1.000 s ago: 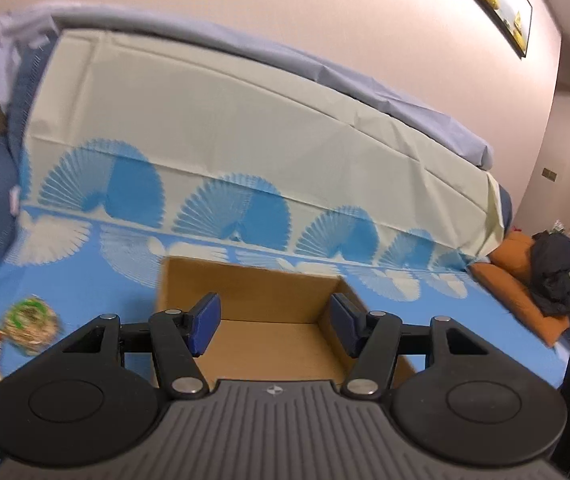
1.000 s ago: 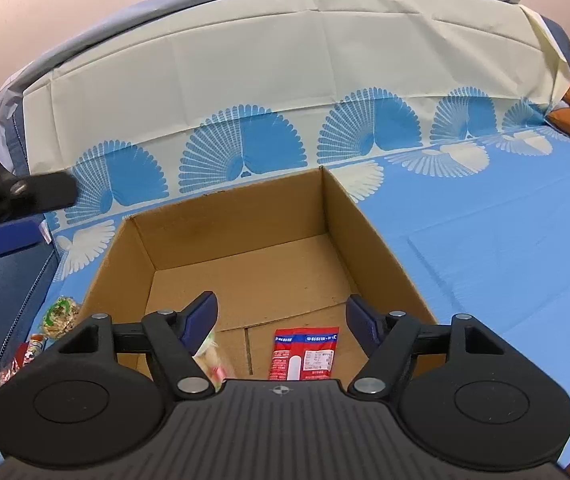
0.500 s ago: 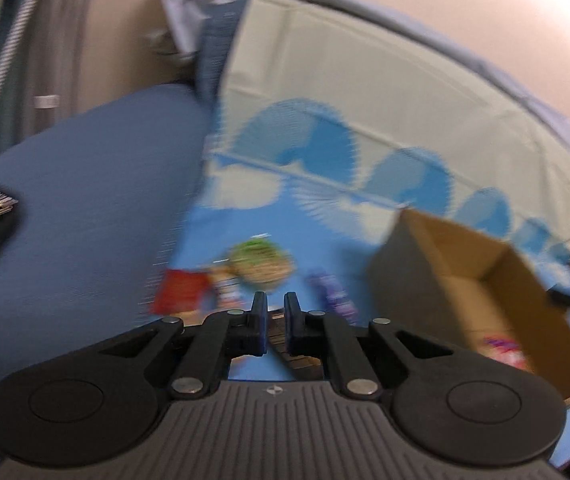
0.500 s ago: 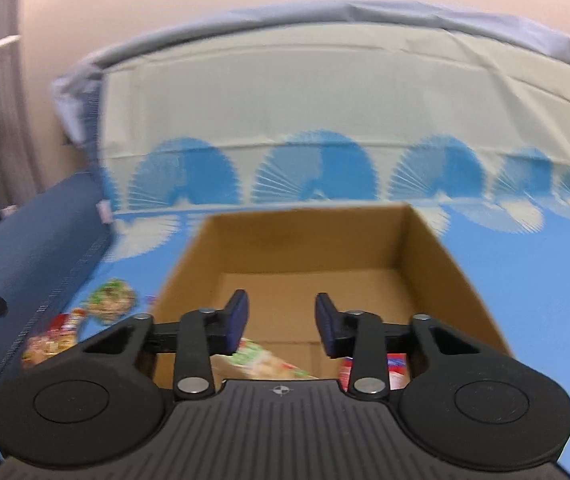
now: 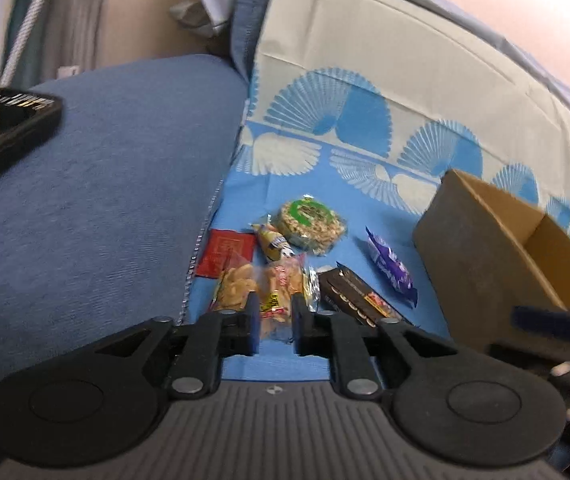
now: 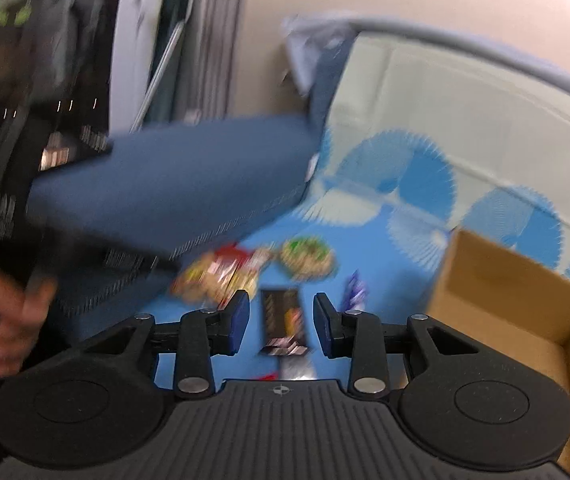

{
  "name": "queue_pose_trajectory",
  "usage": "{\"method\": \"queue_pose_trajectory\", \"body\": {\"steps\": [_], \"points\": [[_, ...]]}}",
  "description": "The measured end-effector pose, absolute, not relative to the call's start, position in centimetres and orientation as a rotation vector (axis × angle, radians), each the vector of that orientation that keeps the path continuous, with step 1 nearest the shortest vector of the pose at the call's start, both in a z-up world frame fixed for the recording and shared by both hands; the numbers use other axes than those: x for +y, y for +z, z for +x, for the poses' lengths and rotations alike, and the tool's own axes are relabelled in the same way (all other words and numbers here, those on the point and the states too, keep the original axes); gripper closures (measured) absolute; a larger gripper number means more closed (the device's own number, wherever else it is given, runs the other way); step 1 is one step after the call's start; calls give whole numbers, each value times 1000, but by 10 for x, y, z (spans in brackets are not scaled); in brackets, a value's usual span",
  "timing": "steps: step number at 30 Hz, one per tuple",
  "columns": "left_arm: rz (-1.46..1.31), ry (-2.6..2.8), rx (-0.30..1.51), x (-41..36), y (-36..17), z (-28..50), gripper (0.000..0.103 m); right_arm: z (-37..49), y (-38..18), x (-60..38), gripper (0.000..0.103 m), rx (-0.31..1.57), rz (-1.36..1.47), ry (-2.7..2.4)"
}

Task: Organize snacks
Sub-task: 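Move both tools back toward the remaining snacks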

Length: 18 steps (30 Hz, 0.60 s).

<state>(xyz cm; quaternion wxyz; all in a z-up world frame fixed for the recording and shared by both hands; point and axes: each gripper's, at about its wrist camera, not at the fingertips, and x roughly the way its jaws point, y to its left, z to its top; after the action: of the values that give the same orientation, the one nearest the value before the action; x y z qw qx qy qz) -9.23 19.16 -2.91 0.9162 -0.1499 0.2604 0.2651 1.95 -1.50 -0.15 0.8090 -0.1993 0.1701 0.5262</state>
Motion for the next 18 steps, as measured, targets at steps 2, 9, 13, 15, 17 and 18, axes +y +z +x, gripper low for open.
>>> {"method": "queue_pose_trajectory", "body": {"steps": [2, 9, 13, 15, 17, 18], "points": [[-292, 556, 560, 190, -33, -84, 59, 16, -14, -2, 66, 402, -473, 1107], [-233, 609, 636, 192, -54, -51, 39, 24, -46, 32, 63, 514, -569, 999], [-194, 626, 696, 193, -67, -31, 27, 27, -61, 41, 59, 579, -612, 955], [-168, 633, 730, 193, -74, -21, 20, 30, -67, 45, 58, 611, -627, 936], [-143, 646, 752, 192, -79, -15, 17, 35, -72, 48, 57, 646, -628, 921], [-133, 654, 761, 192, -82, -12, 17, 37, -74, 48, 57, 671, -627, 913]]}}
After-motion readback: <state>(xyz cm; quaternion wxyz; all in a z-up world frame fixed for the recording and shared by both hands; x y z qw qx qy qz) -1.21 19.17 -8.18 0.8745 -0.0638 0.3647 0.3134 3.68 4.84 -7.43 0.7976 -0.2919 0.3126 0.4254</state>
